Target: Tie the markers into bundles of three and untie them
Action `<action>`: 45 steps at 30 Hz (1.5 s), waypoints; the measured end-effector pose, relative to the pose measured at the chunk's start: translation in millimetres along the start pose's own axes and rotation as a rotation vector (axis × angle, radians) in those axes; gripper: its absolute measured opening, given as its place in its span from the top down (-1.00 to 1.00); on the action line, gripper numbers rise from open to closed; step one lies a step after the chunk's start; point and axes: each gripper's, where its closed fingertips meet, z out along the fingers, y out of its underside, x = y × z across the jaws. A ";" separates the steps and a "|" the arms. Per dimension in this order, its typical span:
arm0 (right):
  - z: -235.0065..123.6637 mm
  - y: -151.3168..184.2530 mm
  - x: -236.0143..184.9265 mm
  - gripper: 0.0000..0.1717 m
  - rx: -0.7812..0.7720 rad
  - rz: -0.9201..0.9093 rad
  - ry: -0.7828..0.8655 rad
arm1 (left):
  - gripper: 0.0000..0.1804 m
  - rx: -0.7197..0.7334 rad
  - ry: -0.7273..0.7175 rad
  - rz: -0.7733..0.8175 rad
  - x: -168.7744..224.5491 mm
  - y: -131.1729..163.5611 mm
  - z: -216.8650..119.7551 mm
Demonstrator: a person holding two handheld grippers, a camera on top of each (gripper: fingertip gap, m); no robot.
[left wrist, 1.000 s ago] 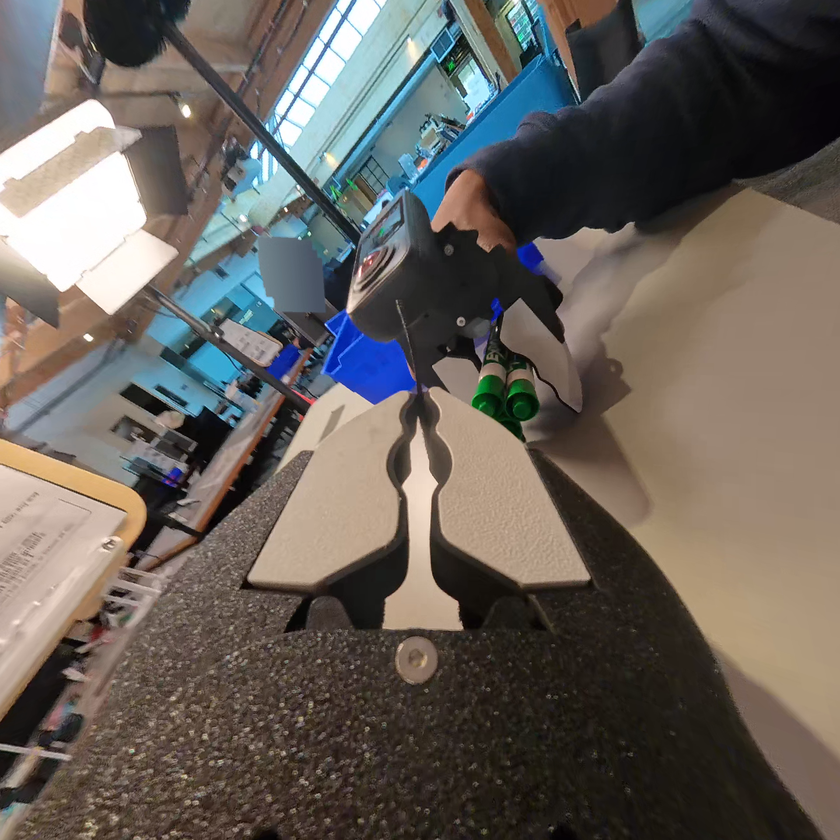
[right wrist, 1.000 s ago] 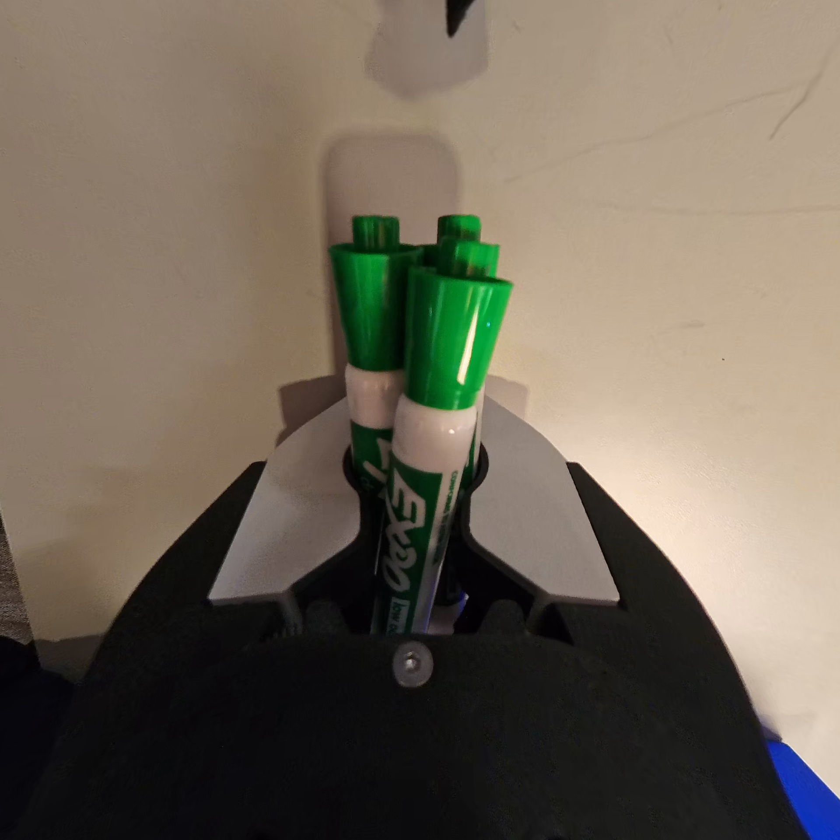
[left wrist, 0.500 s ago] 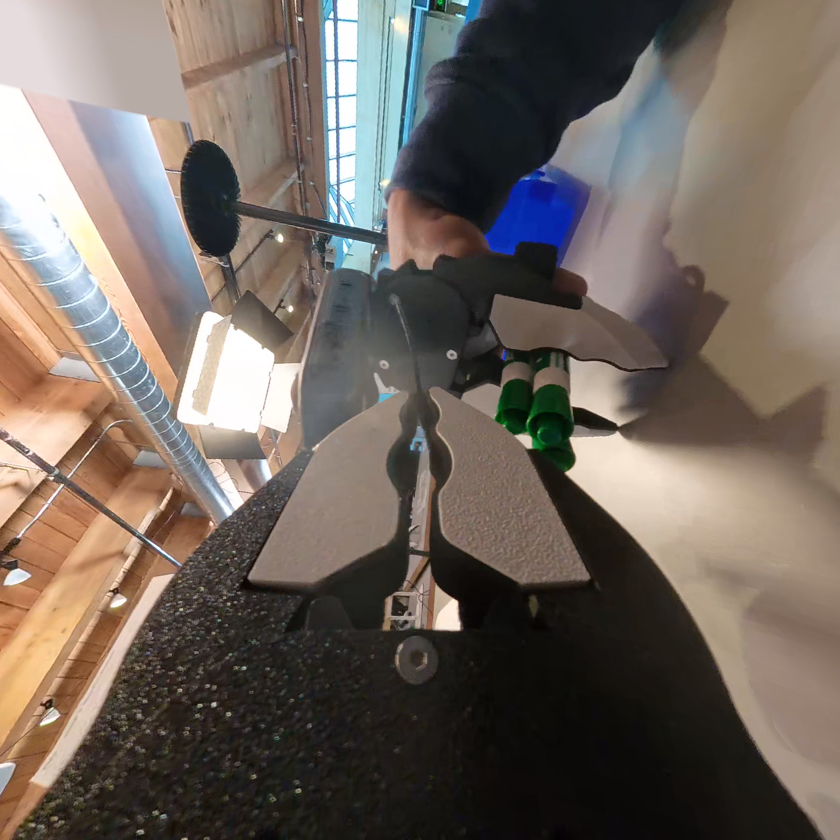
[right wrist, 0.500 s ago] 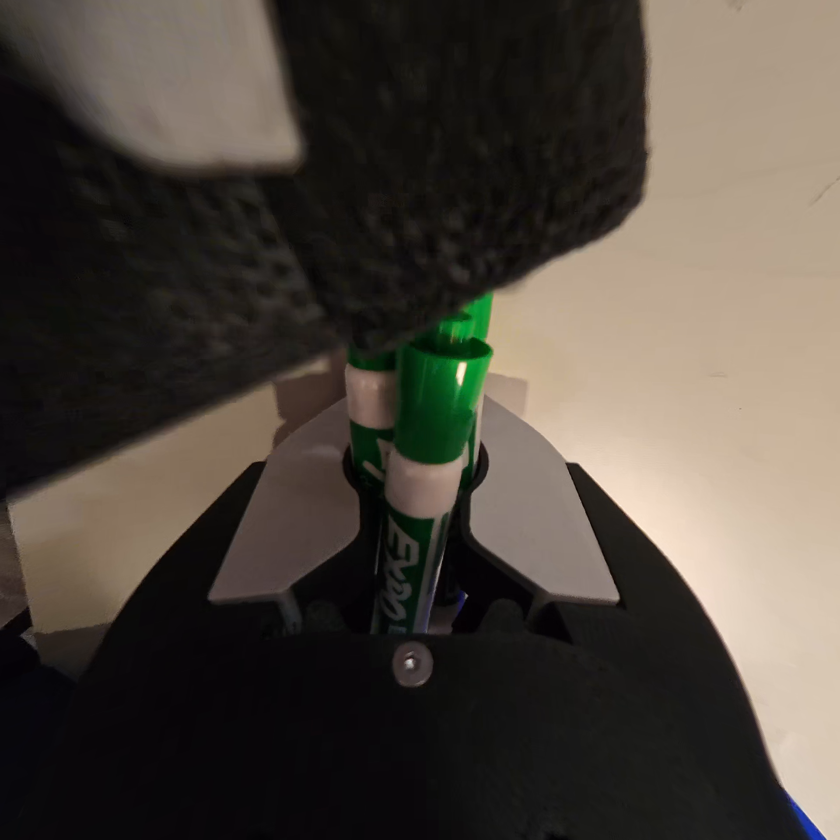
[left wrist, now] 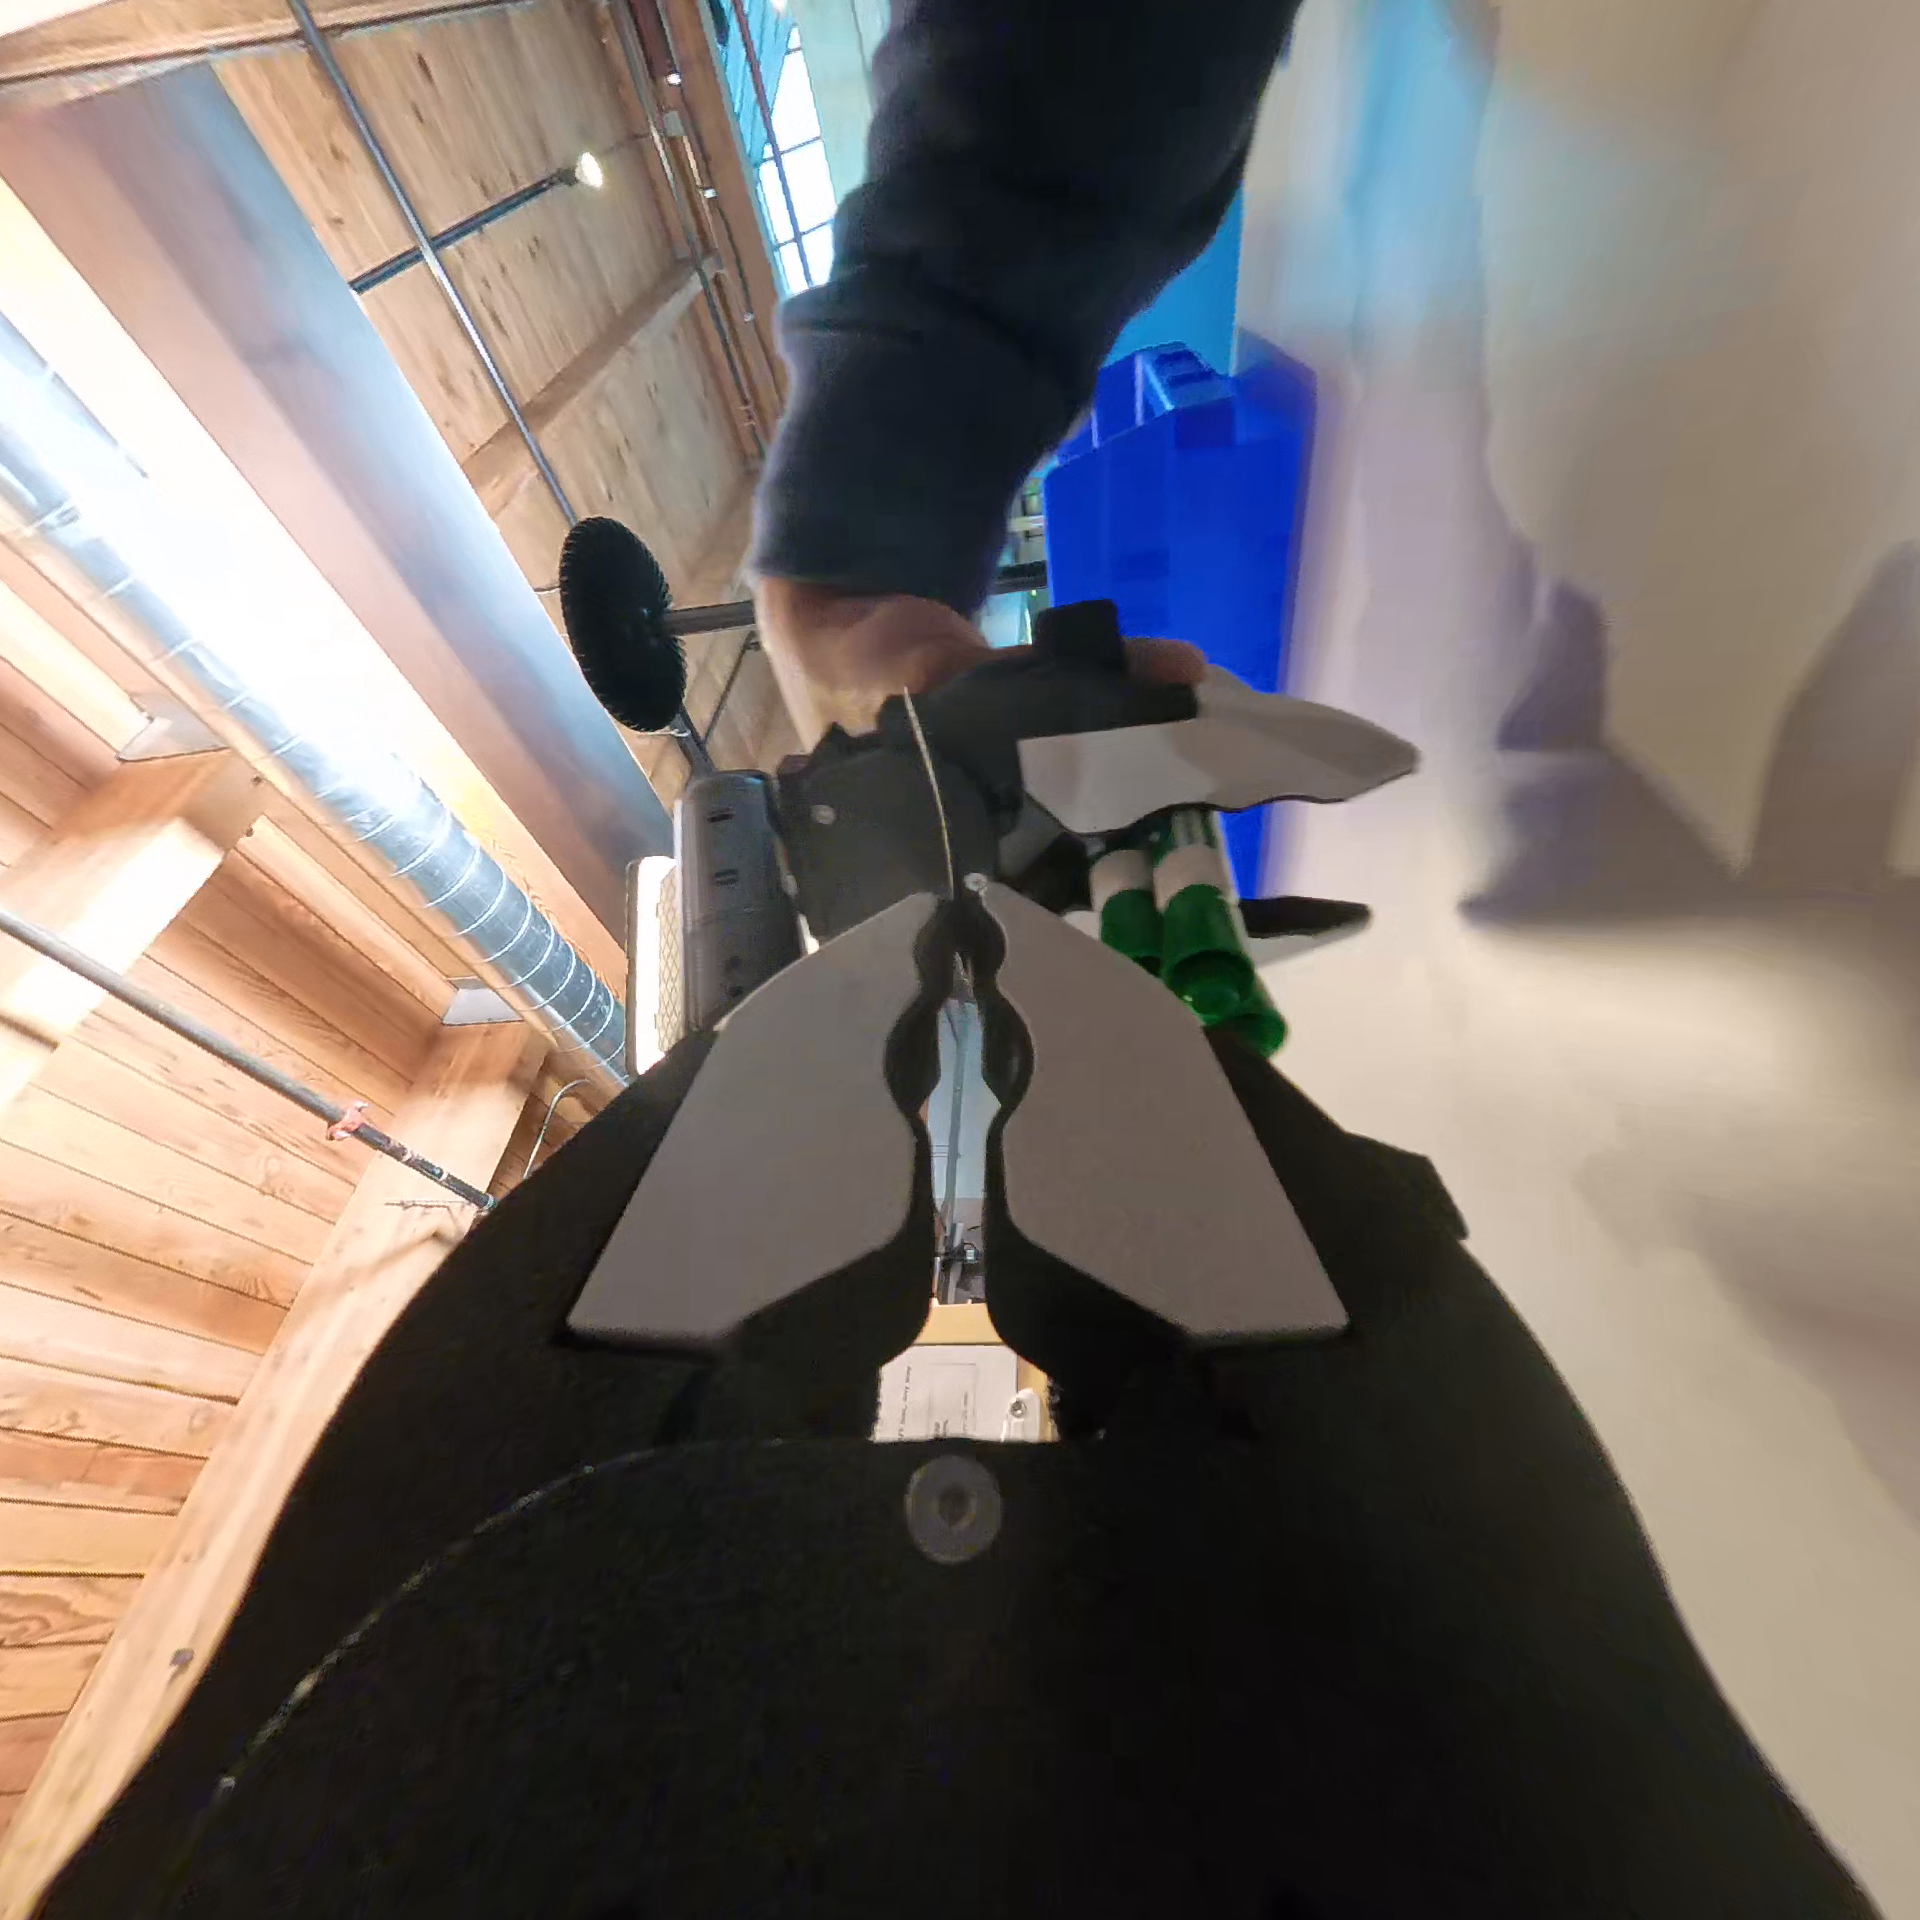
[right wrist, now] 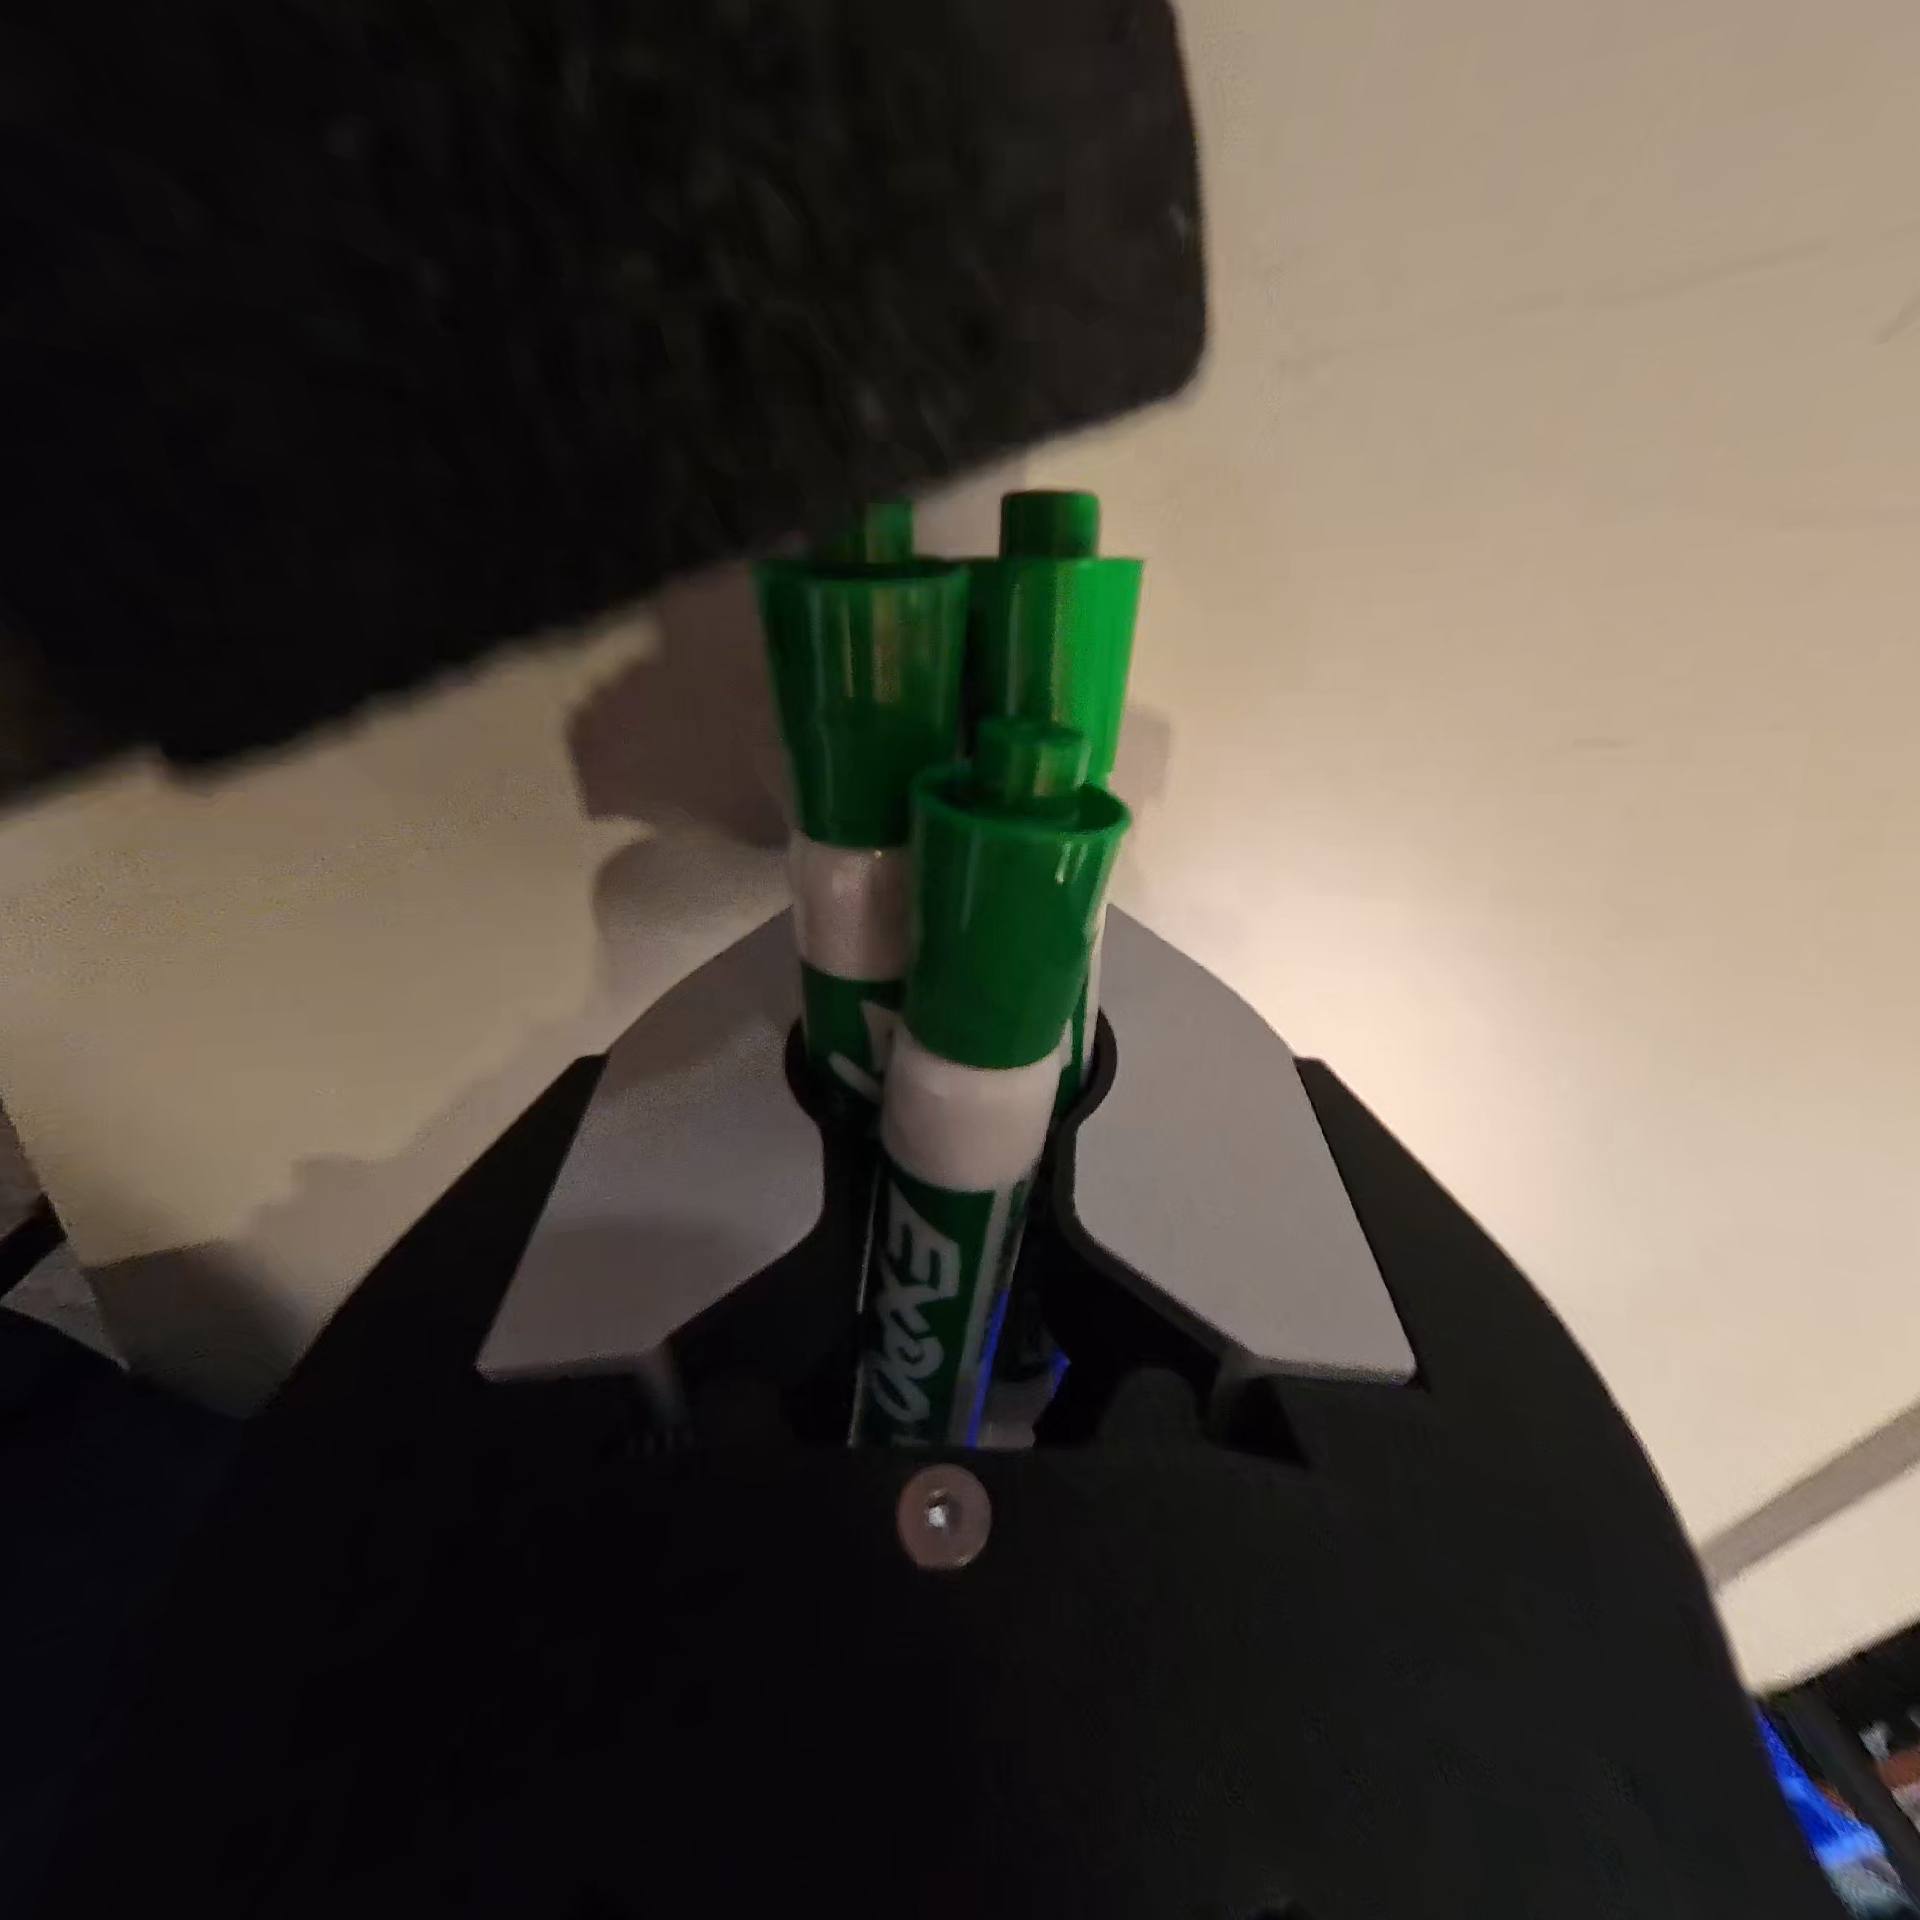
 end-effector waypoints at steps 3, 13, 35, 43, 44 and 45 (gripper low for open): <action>-4.4 0.0 2.5 0.53 -0.030 0.000 -0.001 | 0.98 -0.022 0.050 -0.020 11.1 5.6 -9.5; -3.5 -23.0 11.3 0.53 -0.052 -0.076 0.020 | 0.98 -0.050 0.076 -0.048 12.1 14.3 -35.0; -38.5 -53.6 6.8 0.53 0.010 -0.371 0.089 | 0.98 0.009 0.082 -0.059 4.8 -1.0 -44.8; -45.1 -64.6 3.0 0.53 0.034 -0.461 0.092 | 0.98 0.032 0.037 -0.060 -8.1 -5.2 -46.6; -46.0 -64.5 4.4 0.53 0.023 -0.476 0.104 | 0.98 0.032 0.033 -0.056 -9.0 -5.4 -46.9; -47.9 -64.5 6.2 0.53 0.015 -0.482 0.112 | 0.98 0.030 0.030 -0.054 -9.7 -5.4 -47.2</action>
